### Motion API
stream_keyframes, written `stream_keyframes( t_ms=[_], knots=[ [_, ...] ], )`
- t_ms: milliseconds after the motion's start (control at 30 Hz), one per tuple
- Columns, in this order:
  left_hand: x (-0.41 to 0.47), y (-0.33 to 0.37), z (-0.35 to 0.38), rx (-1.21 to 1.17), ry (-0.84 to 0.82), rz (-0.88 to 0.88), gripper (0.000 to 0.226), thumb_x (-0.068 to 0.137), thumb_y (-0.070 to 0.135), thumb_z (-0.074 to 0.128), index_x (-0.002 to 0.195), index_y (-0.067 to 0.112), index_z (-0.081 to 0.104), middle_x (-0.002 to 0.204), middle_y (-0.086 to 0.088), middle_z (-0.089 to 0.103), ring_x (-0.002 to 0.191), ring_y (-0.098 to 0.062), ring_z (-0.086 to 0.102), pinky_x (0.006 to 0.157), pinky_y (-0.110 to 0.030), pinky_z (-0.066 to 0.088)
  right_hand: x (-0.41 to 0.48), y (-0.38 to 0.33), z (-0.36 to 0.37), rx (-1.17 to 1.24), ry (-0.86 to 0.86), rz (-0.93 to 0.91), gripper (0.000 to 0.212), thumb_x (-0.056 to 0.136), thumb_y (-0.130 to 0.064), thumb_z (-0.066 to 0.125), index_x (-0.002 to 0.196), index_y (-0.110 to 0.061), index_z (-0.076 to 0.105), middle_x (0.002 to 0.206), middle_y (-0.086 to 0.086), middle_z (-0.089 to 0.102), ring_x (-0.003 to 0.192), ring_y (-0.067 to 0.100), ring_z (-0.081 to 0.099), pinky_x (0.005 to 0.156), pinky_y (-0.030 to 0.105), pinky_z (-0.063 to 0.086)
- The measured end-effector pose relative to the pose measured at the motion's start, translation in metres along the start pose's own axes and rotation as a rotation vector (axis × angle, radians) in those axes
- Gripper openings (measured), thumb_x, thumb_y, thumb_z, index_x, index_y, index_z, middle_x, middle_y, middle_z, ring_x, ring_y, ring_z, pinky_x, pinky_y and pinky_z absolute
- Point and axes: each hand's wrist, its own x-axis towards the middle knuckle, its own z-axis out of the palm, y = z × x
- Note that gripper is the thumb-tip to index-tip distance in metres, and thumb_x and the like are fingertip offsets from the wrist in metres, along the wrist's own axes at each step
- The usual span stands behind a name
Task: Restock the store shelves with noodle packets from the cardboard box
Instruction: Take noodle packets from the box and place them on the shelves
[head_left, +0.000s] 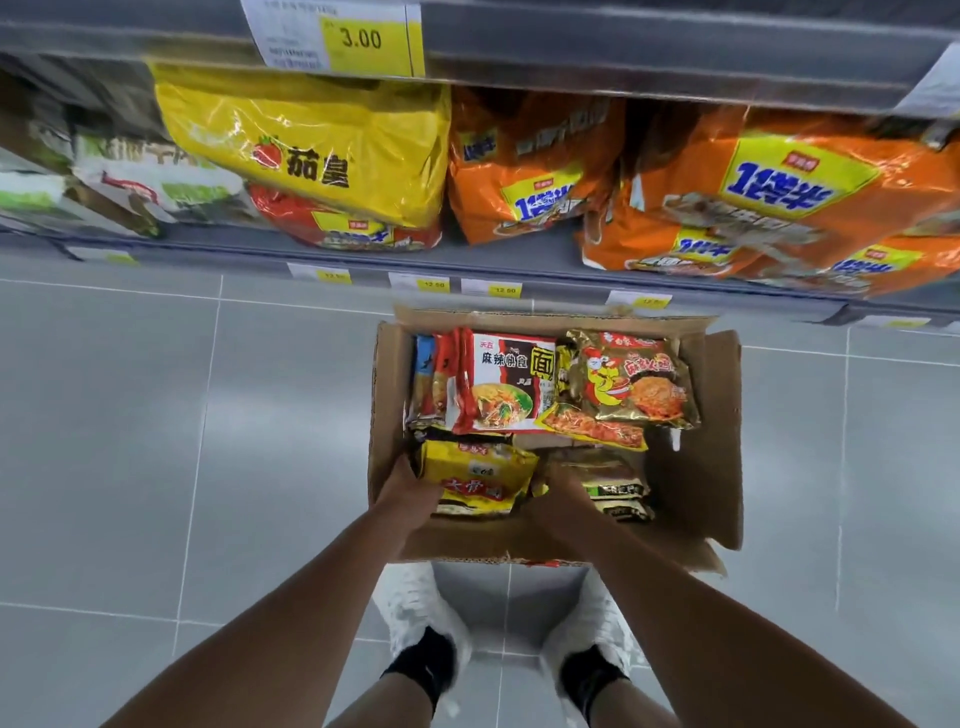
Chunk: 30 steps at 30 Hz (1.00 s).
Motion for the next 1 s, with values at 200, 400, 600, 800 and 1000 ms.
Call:
stream_keyframes(
  t_ms=[200, 400, 600, 800, 1000],
  knots=[
    [0.021, -0.004, 0.008, -0.031, 0.007, 0.035, 0.048, 0.096, 0.024, 0.059, 0.143, 0.029, 0.05, 0.133, -0.007, 0.063, 0.122, -0.03, 0.058, 0.107, -0.042, 0.046, 0.022, -0.008, 0.016, 0.161, -0.008, 0.029, 0.042, 0.091, -0.014, 0.063, 0.132, -0.008, 0.052, 0.125, 0.012, 0.061, 0.115, 0.031, 0.059, 0.099, 0.039, 0.05],
    [0.012, -0.006, 0.004, -0.03, 0.014, 0.071, 0.05, 0.094, 0.008, 0.052, 0.14, 0.028, 0.052, 0.123, -0.007, 0.065, 0.111, -0.028, 0.06, 0.089, -0.034, 0.051, 0.007, -0.004, 0.018, 0.31, -0.022, 0.045, 0.041, 0.086, 0.004, 0.05, 0.124, -0.009, 0.055, 0.111, 0.009, 0.062, 0.103, 0.025, 0.058, 0.088, 0.039, 0.054],
    [-0.04, 0.011, -0.006, -0.078, 0.035, 0.106, 0.041, 0.096, 0.008, 0.049, 0.132, 0.027, 0.055, 0.115, 0.0, 0.064, 0.112, -0.025, 0.059, 0.096, -0.04, 0.052, -0.049, -0.018, -0.012, 0.408, -0.006, -0.028, 0.043, 0.084, 0.01, 0.048, 0.119, -0.012, 0.06, 0.105, 0.007, 0.065, 0.088, 0.017, 0.059, 0.065, 0.024, 0.049],
    [-0.12, 0.041, -0.042, -0.127, 0.011, 0.22, 0.027, 0.096, 0.015, 0.058, 0.116, 0.033, 0.054, 0.092, 0.01, 0.065, 0.084, -0.013, 0.063, 0.065, -0.026, 0.052, -0.13, -0.048, -0.064, 0.436, -0.004, -0.162, 0.025, 0.084, -0.016, 0.071, 0.108, -0.023, 0.067, 0.101, -0.003, 0.074, 0.096, 0.018, 0.069, 0.081, 0.035, 0.057],
    [-0.222, 0.074, -0.095, -0.22, -0.015, 0.352, 0.025, 0.087, 0.014, 0.071, 0.111, 0.017, 0.068, 0.093, 0.001, 0.076, 0.078, -0.015, 0.072, 0.07, -0.033, 0.059, -0.235, -0.095, -0.132, 0.498, 0.134, -0.156, 0.004, 0.087, -0.021, 0.069, 0.085, -0.019, 0.068, 0.079, 0.004, 0.066, 0.081, 0.026, 0.063, 0.072, 0.035, 0.053]
  ],
)
